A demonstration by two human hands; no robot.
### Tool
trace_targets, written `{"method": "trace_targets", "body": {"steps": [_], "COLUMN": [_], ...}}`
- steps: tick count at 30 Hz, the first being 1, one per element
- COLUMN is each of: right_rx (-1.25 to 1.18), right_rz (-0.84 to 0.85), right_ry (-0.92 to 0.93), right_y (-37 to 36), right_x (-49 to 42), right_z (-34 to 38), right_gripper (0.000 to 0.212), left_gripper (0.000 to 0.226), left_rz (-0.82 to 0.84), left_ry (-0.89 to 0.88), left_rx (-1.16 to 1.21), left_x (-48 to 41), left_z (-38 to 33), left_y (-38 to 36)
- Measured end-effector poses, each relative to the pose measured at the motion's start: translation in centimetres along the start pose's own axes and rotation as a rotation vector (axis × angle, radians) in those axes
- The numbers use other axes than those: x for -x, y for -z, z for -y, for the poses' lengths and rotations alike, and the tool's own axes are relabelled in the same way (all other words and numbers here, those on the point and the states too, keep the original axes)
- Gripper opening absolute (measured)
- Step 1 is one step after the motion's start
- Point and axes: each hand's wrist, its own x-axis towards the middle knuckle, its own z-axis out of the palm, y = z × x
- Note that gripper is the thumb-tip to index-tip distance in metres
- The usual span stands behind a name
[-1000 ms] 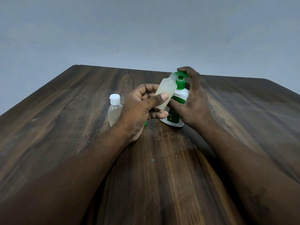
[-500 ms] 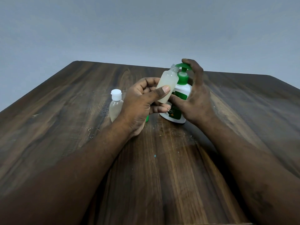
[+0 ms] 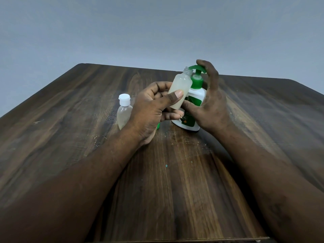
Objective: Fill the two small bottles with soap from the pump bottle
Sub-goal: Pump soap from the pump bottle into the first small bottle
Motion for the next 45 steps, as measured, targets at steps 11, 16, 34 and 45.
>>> {"method": "trace_targets", "body": {"steps": [11,16,34,45], "right_rx": [0.015,0.010,-0.024,-0.007], "right_rz": [-0.003,-0.005,0.006,-0.007], "right_ry": [-0.012,0.004,0.011,-0.011], "right_y": [-0.07,-0.02,0.03,-0.08], "right_x": [-0.07,-0.05,-0.04,0.05], "right_z": [-0.05,-0.35,-0.60,-0.59], "right_gripper": [0.089,0.096,0.094,0.088], "left_gripper": [0.027,0.029,0.027,0.028], "left_rz": [0.002,-0.003,0.010,0.013], "left_ry": [-0.003,-0.017,-0.013,-0.004], "left_rx": [-0.014,0.000,-0.004,-0.010], "left_x": [0.06,-0.03,-0.12,0.07], "left_z": [0.10,0.11,0.15,0.22], "left_y": [-0.08,-0.19,0.06,-0.09]}}
